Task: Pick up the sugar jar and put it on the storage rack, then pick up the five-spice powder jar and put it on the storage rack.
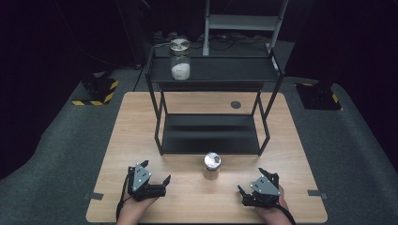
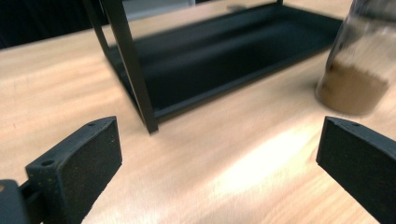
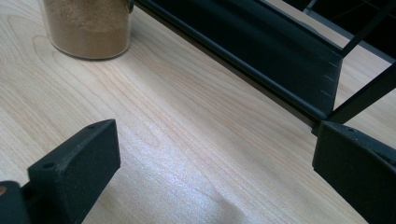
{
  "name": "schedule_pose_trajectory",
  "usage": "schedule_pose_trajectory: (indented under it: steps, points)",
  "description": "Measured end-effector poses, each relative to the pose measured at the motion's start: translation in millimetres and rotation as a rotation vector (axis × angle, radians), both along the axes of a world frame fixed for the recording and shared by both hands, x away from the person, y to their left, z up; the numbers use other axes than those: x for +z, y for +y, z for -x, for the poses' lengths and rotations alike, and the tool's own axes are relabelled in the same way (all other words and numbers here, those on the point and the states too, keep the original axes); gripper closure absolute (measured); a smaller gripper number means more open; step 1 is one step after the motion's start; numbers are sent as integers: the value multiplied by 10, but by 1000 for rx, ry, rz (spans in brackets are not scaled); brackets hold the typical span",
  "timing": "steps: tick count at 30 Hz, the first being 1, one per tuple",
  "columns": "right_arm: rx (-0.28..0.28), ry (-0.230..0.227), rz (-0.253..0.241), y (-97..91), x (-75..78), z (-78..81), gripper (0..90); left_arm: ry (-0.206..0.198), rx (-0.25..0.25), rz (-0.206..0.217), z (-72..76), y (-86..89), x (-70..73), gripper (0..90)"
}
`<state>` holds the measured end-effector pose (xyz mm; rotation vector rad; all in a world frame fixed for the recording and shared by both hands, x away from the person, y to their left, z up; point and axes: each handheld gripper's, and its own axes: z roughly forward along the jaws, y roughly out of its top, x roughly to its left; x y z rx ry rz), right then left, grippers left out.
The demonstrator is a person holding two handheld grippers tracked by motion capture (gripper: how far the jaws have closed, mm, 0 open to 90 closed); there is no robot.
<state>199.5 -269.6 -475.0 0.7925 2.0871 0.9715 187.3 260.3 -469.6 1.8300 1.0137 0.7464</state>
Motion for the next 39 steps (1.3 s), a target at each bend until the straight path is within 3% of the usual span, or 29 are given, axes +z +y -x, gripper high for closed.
schedule_pose_trajectory:
  steps: [3,6,14,18,25,30,39]
  points:
    - [0,-6,8,15,-6,12,0,6,-13,-51,10,-47,-43,5]
    - [2,-11,12,18,-10,18,0,37,-22,-91,-20,-98,-62,5]
    - [9,-14,10,9,-15,21,0,10,-32,-182,35,-227,-58,5]
    - [13,-19,6,-8,-20,26,0,15,-53,-202,38,-257,-47,10]
    - [5,-24,-15,-30,-26,42,0,24,-52,-178,43,-228,-44,10]
    - [13,-54,-34,-38,21,94,0,40,-43,-150,23,-190,-36,10]
    - [36,-99,-86,-1,137,203,0,46,-42,-140,17,-170,-34,9]
